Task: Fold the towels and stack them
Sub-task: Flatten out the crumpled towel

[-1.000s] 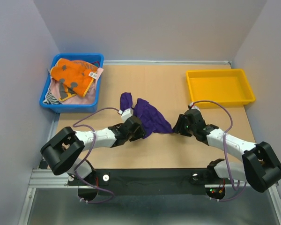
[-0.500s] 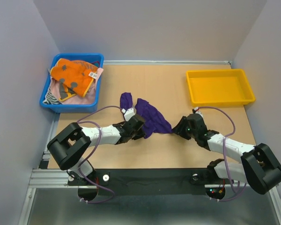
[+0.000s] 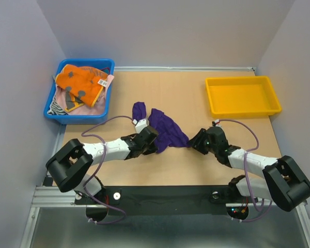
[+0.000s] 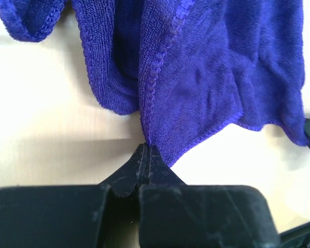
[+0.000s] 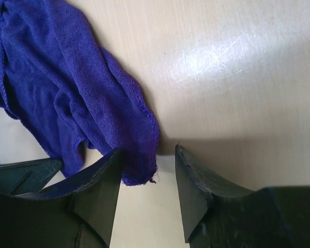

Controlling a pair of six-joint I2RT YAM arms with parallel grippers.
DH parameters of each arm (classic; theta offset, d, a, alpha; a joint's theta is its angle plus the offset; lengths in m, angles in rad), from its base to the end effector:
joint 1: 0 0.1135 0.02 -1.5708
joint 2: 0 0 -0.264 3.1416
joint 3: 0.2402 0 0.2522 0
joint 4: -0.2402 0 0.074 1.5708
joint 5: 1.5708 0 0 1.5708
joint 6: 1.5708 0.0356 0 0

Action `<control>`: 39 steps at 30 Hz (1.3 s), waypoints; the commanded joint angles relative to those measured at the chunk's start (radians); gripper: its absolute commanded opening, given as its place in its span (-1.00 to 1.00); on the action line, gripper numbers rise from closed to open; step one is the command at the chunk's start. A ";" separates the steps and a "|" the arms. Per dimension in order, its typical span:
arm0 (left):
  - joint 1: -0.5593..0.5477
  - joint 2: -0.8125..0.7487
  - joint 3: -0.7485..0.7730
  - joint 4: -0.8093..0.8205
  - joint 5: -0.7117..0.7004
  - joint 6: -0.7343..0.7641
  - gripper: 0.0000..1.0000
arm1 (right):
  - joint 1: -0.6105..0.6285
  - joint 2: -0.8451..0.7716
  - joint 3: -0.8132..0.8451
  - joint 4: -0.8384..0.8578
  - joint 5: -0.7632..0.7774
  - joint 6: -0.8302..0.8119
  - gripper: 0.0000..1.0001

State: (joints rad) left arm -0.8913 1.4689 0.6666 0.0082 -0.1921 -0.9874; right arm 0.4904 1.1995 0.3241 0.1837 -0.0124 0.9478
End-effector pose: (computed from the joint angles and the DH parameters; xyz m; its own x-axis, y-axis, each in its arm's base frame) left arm 0.1831 -0.2158 0.1640 -0.8140 -0.2961 -0.4998 0.0003 0.8602 -0.5100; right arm 0.1865 0.1001 0.1400 -0.7176 0.5374 -0.4429 0.1773 0.7560 0.6301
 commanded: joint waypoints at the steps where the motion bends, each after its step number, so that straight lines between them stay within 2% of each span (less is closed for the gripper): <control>1: -0.008 -0.058 -0.007 -0.042 -0.024 0.018 -1.00 | -0.006 0.021 -0.028 0.056 -0.011 0.029 0.01; 10: -0.008 -0.091 -0.016 -0.076 -0.018 0.030 -1.00 | -0.006 0.081 -0.057 0.149 -0.070 0.075 -0.06; 17: -0.008 -0.131 -0.022 -0.117 -0.040 0.043 -1.00 | -0.006 0.060 -0.077 0.160 -0.037 0.083 -0.22; 19: -0.008 -0.137 -0.025 -0.122 -0.043 0.043 -1.00 | -0.006 0.051 -0.080 0.157 -0.026 0.082 -0.30; 25: -0.006 -0.147 -0.027 -0.137 -0.053 0.052 -1.00 | -0.006 0.025 -0.079 0.154 -0.018 0.071 -0.85; 27: -0.005 -0.156 -0.022 -0.160 -0.063 0.059 -1.00 | -0.007 0.011 -0.065 0.137 -0.014 0.039 -0.96; 32: 0.026 -0.208 0.085 -0.244 -0.118 0.125 -1.00 | -0.029 -0.083 0.032 0.016 0.034 -0.066 -0.99; 34: 0.051 -0.226 0.177 -0.296 -0.130 0.182 -1.00 | -0.052 -0.110 0.117 -0.053 0.037 -0.124 -0.99; 38: 0.167 -0.263 0.335 -0.338 -0.092 0.286 -1.00 | -0.116 -0.140 0.298 -0.167 0.019 -0.215 -0.99; 39: 0.230 -0.269 0.367 -0.344 -0.080 0.305 -1.00 | -0.150 -0.130 0.346 -0.209 -0.018 -0.245 -0.99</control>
State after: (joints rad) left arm -0.7788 1.2709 0.8997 -0.2977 -0.2619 -0.8021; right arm 0.4007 1.0901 0.5053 0.0654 -0.0181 0.8234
